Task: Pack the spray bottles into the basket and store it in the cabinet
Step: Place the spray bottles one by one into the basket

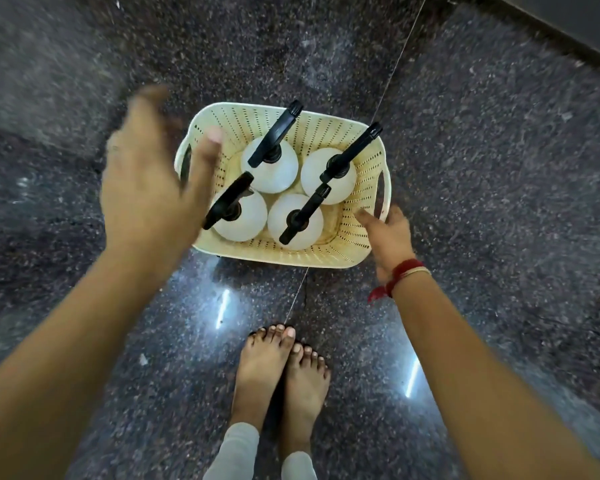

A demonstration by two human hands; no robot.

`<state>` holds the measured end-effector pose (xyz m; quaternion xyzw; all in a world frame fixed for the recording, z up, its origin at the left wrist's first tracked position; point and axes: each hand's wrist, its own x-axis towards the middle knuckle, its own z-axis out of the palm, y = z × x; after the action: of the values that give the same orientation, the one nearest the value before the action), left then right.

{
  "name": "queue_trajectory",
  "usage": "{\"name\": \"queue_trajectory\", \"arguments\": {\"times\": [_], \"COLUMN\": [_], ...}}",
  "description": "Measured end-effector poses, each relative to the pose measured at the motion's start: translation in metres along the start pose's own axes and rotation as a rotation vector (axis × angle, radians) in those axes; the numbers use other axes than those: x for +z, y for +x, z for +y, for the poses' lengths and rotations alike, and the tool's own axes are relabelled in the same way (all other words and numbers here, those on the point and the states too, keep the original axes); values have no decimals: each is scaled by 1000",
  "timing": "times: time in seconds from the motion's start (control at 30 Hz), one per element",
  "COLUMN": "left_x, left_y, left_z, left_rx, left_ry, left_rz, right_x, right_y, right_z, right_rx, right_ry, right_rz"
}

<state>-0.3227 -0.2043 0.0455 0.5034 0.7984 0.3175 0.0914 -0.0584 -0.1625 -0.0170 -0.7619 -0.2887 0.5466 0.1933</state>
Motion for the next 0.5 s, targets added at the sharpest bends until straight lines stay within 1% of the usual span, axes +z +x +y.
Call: {"name": "queue_trajectory", "arguments": {"times": [0.03,0.07,0.1,0.13,0.17,0.2,0.23,0.27,0.3,0.33,0.37,0.4,0.43,0.47,0.5], "left_x": [14,34,52,79,91,92,100,102,108,113,116,116,119,118,117], "left_y": [-21,-65,-118,-172,-219,-252,-270,-270,-282,-285,-285,-289,-294,-293,-292], "left_z": [-16,-28,-50,-62,-64,-54,-57,-68,-70,-72,-70,-65,-64,-59,-57], "left_rx": [9,52,36,-59,-186,-355,-310,-275,-139,-53,-42,-10,80,131,134], "left_ry": [8,159,331,368,322,313,315,340,422,464,442,406,381,393,421], "left_rz": [-153,-481,-758,-920,-1075,-1368,-1461,-1542,-1486,-1409,-1388,-1402,-1312,-1258,-1272], "right_x": [1,4,7,10,13,15,16,17,17,17,17,17,16,14,14], "right_y": [0,-1,-3,-3,-5,-3,-1,1,2,3,3,3,3,3,3], "right_z": [1,3,4,6,7,8,10,12,13,12,12,11,10,9,8], "right_rx": [2,-19,-40,-41,-19,21,76,125,153,163,166,175,188,198,197], "right_ry": [-47,-106,-147,-163,-166,-151,-136,-124,-121,-124,-129,-134,-135,-144,-155], "right_rz": [45,98,138,157,155,142,132,127,126,120,110,103,89,71,52]}}
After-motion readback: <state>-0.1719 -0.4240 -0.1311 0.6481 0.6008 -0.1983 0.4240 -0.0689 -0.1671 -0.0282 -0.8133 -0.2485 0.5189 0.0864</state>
